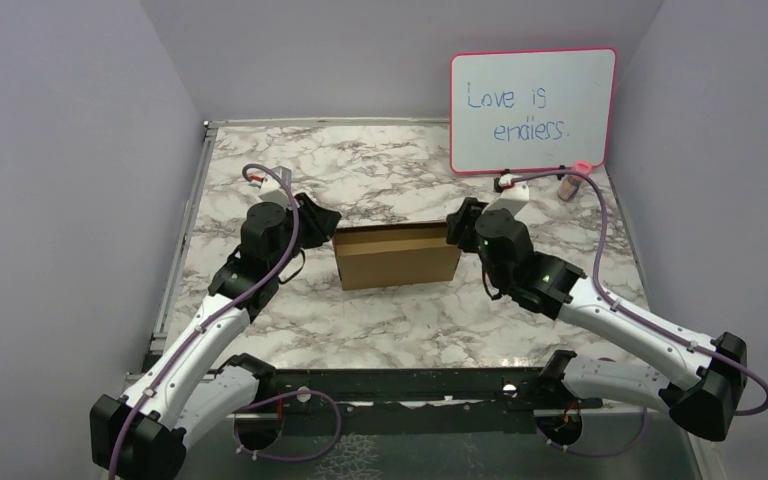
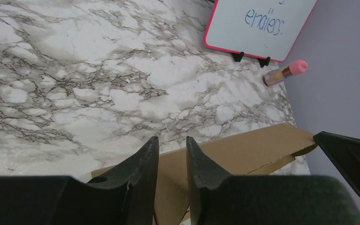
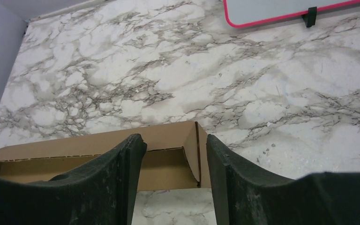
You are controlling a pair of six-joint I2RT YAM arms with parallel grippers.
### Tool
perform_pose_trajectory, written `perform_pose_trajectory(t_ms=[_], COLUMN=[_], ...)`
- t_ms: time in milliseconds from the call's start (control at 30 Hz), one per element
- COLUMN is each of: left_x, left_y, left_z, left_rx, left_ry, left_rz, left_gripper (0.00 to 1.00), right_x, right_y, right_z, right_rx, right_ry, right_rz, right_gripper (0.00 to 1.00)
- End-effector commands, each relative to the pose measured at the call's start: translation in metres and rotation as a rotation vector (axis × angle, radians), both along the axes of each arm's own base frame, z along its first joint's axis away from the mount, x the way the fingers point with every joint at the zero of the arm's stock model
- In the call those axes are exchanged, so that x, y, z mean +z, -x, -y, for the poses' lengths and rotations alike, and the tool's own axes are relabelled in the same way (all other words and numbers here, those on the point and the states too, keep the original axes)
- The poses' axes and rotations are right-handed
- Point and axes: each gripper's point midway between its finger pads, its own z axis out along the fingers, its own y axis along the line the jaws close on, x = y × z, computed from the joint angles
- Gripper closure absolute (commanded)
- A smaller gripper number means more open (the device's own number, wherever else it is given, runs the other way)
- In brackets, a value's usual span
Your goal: Fold the paper box
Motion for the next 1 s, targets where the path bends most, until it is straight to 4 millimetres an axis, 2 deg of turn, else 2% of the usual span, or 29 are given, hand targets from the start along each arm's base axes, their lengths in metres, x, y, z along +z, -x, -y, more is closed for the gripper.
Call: perform_pose_trajectory(t_ms=[0,233,433,600,833,967], left_x=[-0.033,-0.063,-0.073,-0.058,-0.027,-0.020], left_y=[0.020,0.031,0.037,0.036,0.040,0.047], left_z=[0.004,0.001,-0.008,-0.020,-0.029,-0.026], left_rx=[-0.049,-0.051,-0.018,0.043,0.112,0.131], left_ry=[0.005,0.000,-0.025,-0.035,0.052,0.168], left_rz=[-0.110,-0.188,-0.205,-0.167,-0.125,-0.147], left_gripper=[0.72,0.72,0.70,0.62,0.40,0.28], right_x=[-0.039,-0.062,-0.071,-0.049,-0.002,0.011], right_y=[0.012,0.018,0.022,0.019,0.012,0.005], right_z=[0.001,0.000,0.001,0.000,-0.004,-0.010], right_rx=[0.031,0.046,0.062,0.085,0.111,0.127], right_ry=[0.034,0.035,0.035,0.021,-0.014,-0.021], right_rz=[-0.097,-0.130,-0.143,-0.071,0.044,0.077], right_gripper=[0.44,0.44,0.44,0.40,0.35,0.33])
